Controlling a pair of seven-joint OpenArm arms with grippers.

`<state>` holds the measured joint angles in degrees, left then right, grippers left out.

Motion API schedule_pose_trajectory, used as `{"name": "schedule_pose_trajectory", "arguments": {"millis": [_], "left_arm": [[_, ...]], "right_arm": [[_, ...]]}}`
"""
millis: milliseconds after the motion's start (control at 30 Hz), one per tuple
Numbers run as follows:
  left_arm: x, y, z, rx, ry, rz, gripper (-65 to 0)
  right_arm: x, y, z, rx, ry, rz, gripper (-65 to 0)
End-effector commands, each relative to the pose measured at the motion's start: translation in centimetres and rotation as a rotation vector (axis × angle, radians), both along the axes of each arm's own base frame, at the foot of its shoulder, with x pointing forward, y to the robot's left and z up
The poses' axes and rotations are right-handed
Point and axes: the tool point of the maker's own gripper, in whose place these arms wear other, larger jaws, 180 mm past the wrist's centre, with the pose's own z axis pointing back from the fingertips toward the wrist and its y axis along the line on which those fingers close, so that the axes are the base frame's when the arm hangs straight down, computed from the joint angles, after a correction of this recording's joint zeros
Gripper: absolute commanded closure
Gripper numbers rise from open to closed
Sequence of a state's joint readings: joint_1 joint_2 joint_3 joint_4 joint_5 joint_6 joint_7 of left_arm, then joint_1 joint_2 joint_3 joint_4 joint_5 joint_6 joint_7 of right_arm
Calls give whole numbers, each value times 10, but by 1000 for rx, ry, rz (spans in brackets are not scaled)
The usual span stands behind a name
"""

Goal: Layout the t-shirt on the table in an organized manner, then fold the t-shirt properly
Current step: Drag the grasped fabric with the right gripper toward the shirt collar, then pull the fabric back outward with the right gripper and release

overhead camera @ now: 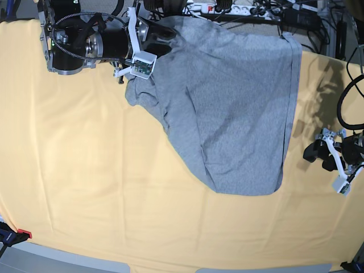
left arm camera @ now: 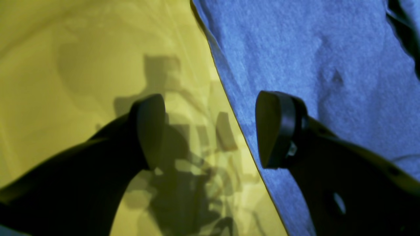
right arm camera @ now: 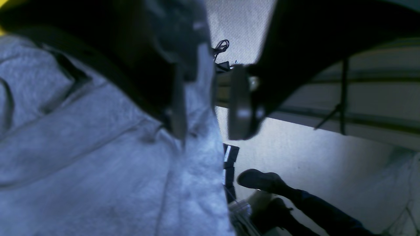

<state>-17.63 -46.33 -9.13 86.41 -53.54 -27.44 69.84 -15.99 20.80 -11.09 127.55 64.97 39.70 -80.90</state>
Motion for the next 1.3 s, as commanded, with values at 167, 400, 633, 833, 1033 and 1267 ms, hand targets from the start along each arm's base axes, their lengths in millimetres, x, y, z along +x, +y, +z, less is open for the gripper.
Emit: {"name": "schedule_pose_trajectory", "arguments": {"millis": [167, 400, 633, 833, 1033, 1267], "left_arm": [[8, 8, 19, 20, -58, 10, -433], [8, 8, 19, 21, -55, 11, -433], [8, 8, 19, 21, -55, 11, -433], [7, 8, 18, 23, -52, 11, -433], [7, 8, 18, 22, -52, 11, -433], [7, 8, 18, 23, -52, 11, -433]], "right_arm": [[16, -7, 30, 27, -131, -38, -274], [60, -41, 28, -60, -260, -235, -274], [90, -57, 1, -30, -207, -405, -372], [98, -79, -39, -111, -97, -495, -373], [97, -71, -44, -50, -50, -497, -373], [104, -47, -36, 36, -65, -484, -115]]}}
